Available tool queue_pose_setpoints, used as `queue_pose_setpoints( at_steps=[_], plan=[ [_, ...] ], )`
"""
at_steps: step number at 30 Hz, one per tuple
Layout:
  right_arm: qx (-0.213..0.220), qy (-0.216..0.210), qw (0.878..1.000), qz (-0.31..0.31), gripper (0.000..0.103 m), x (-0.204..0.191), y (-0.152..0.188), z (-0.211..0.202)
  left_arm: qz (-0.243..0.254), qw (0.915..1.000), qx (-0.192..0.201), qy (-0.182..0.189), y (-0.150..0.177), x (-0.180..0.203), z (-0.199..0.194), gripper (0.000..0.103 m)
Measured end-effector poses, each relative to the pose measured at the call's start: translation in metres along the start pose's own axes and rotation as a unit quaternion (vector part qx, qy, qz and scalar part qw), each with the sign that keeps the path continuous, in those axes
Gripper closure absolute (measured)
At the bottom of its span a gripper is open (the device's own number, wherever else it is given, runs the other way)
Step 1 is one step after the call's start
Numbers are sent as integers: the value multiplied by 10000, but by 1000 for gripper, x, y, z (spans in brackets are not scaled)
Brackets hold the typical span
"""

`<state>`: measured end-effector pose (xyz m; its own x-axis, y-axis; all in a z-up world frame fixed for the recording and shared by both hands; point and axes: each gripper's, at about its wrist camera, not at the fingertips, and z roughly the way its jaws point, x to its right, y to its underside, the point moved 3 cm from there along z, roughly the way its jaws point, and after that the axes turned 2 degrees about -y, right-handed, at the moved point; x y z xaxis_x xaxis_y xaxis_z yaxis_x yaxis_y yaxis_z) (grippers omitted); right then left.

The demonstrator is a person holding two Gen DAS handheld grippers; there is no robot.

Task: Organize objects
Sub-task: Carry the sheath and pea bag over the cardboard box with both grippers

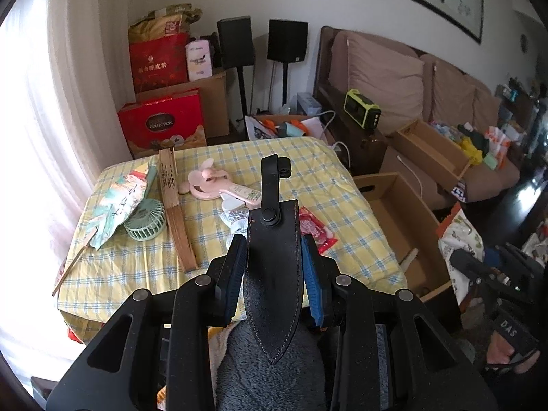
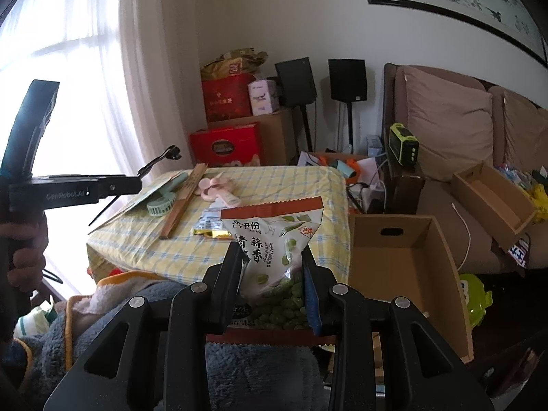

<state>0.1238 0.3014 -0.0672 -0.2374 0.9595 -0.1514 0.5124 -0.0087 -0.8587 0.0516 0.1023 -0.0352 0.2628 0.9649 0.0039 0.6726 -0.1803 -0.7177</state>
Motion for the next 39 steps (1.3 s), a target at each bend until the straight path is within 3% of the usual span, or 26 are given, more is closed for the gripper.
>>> queue_pose_setpoints(
  at_steps=[17,39],
  plan=[
    [130,771,9947,671,70,94,-2,-32,127,9994,22,327,-9,31,0,73],
    [146,1032,9874,1189,70,153,7,-53,466,9964,106,704,-27,84,1,73]
  ],
)
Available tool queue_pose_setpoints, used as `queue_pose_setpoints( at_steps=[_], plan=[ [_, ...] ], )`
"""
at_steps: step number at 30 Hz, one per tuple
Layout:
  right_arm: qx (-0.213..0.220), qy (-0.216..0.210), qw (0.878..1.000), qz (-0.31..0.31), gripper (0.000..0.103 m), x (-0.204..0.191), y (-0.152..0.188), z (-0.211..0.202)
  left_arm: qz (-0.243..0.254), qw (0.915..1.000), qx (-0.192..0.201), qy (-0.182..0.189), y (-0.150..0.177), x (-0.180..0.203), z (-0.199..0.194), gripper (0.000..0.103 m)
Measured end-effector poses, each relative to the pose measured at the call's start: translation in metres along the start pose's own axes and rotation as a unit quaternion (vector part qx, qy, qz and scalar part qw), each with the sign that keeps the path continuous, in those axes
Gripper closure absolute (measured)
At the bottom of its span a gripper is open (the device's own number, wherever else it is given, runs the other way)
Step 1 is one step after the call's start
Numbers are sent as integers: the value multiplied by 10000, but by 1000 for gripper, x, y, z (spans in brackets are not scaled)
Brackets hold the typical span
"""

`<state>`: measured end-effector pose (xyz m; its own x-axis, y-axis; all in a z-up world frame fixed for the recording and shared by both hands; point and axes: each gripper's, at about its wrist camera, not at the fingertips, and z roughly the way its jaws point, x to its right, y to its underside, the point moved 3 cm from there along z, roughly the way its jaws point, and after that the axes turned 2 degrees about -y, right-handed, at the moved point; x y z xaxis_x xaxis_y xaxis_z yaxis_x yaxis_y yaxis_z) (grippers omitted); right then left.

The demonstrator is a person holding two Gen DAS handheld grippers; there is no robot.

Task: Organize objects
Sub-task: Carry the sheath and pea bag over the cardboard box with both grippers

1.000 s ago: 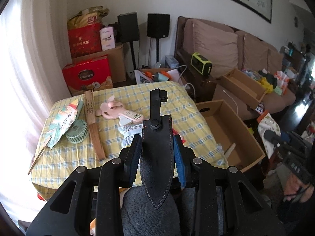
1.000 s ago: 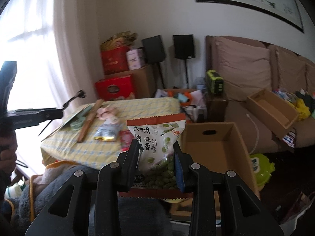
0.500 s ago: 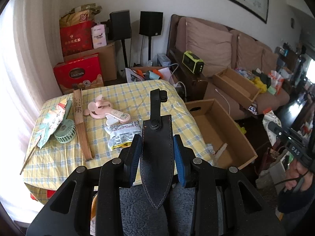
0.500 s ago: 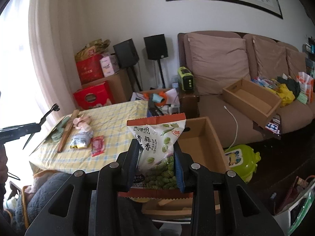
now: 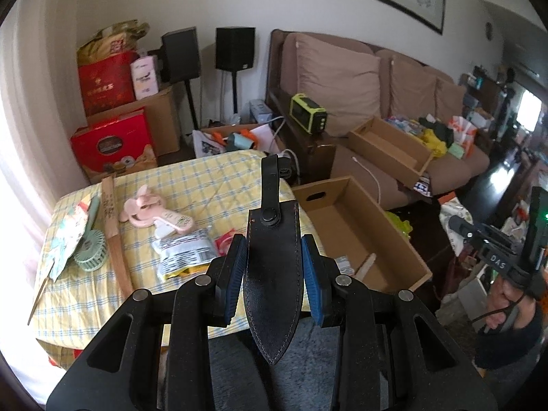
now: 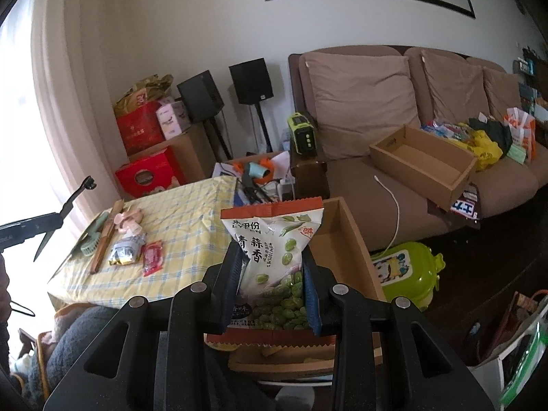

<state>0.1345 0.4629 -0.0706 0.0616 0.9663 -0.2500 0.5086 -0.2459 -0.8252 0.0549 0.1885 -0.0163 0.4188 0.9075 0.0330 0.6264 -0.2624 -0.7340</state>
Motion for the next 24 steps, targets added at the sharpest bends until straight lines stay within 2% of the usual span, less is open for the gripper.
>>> queue_pose_setpoints(
  at_steps=[7,11,17,20,24],
  plan=[
    [-48,-106,9997,216,70,14,1,3,279,9993,44,257,-5,44,15,73],
    [-95,-111,9993,333,70,22,3,7,522,9986,67,105,-1,65,32,73],
    [-47,-185,9985,504,70,35,6,11,569,9979,-70,297,7,89,55,73],
    [11,-403,9971,641,70,45,12,14,586,9972,-104,447,8,103,64,73],
    [-34,-333,9976,611,70,53,18,19,544,9969,-73,557,9,119,80,73]
  ],
)
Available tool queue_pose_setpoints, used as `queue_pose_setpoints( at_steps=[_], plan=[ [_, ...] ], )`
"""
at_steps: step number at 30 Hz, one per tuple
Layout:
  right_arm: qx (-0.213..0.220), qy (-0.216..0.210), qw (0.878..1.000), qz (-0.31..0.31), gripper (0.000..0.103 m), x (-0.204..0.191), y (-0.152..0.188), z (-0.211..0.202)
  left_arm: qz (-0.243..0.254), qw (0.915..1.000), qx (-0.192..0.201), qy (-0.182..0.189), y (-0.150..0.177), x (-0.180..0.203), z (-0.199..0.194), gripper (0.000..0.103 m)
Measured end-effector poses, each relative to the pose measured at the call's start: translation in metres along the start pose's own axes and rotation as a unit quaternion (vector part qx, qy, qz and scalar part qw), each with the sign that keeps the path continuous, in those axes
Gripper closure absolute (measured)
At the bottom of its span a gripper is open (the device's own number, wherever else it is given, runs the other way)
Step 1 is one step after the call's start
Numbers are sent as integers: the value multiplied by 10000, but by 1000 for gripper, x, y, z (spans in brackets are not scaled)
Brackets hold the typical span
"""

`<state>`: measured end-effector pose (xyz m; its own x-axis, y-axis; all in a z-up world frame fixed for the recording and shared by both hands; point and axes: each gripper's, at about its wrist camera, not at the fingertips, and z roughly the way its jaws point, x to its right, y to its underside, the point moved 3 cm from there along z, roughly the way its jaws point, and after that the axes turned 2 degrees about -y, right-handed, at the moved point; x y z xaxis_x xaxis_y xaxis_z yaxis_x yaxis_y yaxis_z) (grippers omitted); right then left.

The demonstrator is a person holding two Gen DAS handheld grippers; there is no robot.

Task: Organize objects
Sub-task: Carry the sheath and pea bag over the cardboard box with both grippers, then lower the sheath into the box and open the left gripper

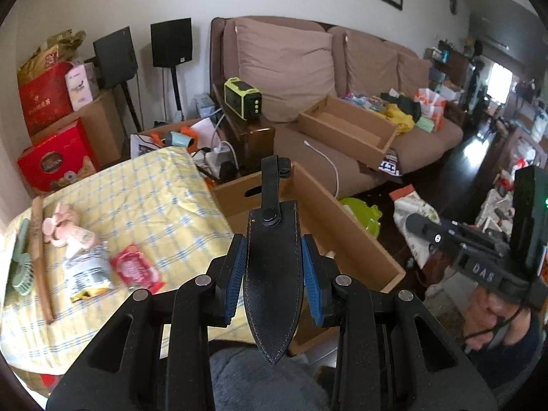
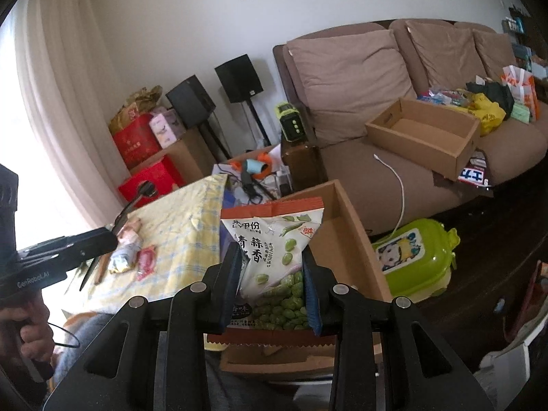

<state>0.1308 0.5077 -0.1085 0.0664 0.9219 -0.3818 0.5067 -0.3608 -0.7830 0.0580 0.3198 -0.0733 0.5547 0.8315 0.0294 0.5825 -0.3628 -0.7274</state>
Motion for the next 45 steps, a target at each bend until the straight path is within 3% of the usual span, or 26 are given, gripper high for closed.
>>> queue_pose_setpoints(
  at_steps=[3,9,12,14,17,22,30,39,45],
  plan=[
    [-59,30,10000,46,70,4,3,4,-48,9999,134,-24,2,3,11,73],
    [-224,131,9996,80,70,12,13,16,-356,9992,27,186,15,10,38,73],
    [-277,126,9994,164,69,17,18,21,-176,9996,229,-68,24,21,42,73],
    [-286,94,9992,266,69,22,21,26,-22,9995,152,-264,30,31,52,73],
    [-315,-26,9984,477,69,27,30,36,-169,9997,-40,-163,38,37,67,73],
    [-500,143,9982,290,69,24,40,51,-346,9988,-302,-142,51,35,93,73],
    [-738,163,9960,483,69,38,53,71,-340,9984,-419,-144,61,32,108,73],
    [-947,335,9937,490,69,47,60,86,-144,9980,-583,191,67,47,141,73],
    [-1092,571,9920,258,69,44,66,91,-426,9950,-840,321,72,38,155,73]
  ],
)
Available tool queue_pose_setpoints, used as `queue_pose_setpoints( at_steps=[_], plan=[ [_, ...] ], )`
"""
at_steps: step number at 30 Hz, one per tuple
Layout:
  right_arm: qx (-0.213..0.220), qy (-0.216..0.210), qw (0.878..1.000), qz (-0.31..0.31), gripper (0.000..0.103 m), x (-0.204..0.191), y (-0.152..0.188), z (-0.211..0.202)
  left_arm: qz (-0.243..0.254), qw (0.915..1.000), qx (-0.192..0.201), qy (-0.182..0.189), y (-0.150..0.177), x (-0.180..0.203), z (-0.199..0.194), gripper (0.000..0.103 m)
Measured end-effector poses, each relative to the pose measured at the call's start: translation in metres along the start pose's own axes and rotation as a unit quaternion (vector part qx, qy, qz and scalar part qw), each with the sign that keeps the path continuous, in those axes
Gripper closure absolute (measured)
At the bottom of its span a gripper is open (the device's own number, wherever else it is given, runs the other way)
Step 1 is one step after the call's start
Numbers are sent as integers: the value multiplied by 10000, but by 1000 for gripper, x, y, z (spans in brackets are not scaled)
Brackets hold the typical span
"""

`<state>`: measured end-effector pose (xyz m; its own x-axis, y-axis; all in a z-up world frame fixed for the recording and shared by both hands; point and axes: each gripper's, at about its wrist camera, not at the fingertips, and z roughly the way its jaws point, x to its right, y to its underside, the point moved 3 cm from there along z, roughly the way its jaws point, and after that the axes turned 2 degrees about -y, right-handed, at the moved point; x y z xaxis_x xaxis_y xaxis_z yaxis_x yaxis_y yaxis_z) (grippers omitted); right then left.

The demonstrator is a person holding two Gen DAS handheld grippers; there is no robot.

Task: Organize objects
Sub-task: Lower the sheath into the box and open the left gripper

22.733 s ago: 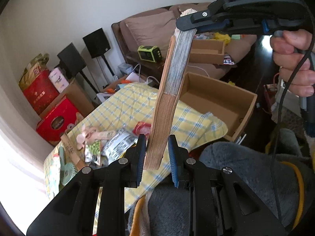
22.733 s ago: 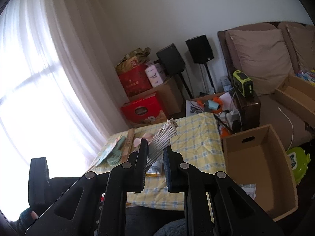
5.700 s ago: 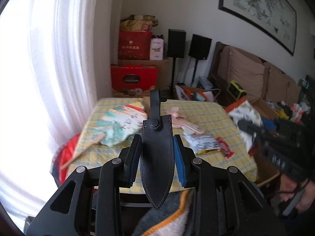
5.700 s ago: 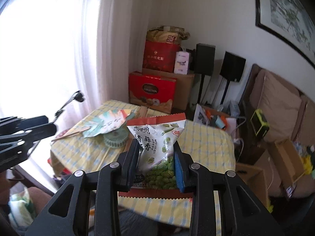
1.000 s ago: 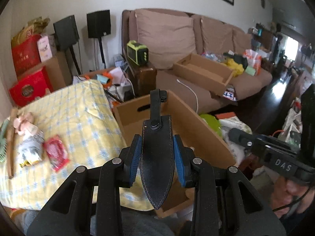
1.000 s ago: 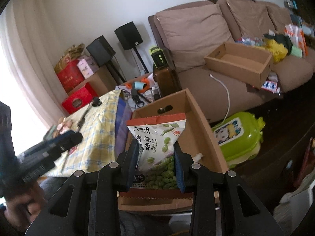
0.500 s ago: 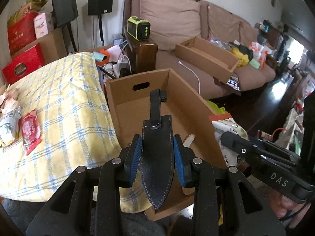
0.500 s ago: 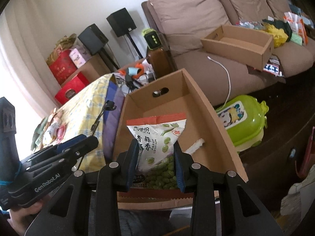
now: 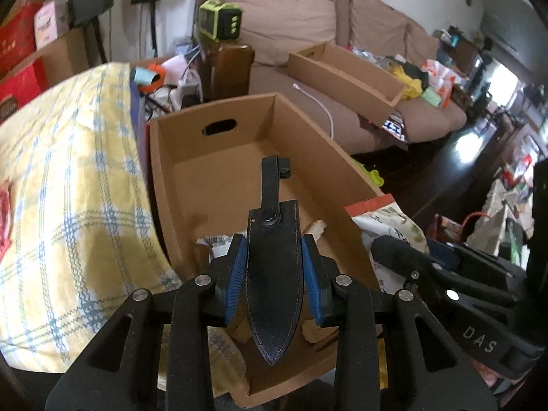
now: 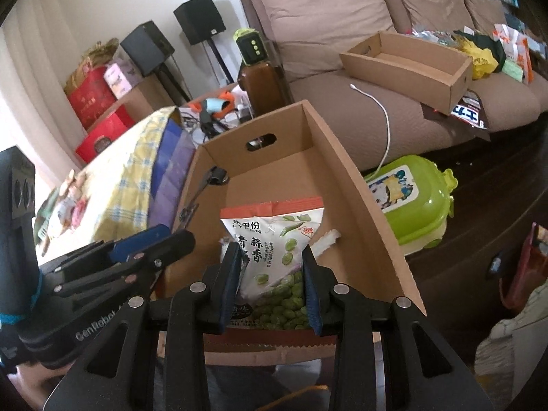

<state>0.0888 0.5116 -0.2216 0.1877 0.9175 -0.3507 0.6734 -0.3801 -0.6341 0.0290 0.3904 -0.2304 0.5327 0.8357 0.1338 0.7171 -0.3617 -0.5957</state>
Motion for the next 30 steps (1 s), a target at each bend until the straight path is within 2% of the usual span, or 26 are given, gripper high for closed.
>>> queue_pose_setpoints(
  at_steps=[3,10,22,26,30],
  plan=[
    [-85,33,10000,-33,69,0,2,5,-106,9999,-79,1,0,-5,4,73],
    [-441,282,9986,75,69,9,8,17,161,9995,-265,-25,4,7,13,73],
    [-512,304,9981,180,69,13,10,18,130,9980,-477,-401,8,3,21,72],
    [-566,302,9978,162,69,12,11,20,76,9985,-428,-338,8,2,18,58],
    [-735,298,9967,183,68,14,15,26,229,9978,-416,-455,8,6,18,54]
  ],
)
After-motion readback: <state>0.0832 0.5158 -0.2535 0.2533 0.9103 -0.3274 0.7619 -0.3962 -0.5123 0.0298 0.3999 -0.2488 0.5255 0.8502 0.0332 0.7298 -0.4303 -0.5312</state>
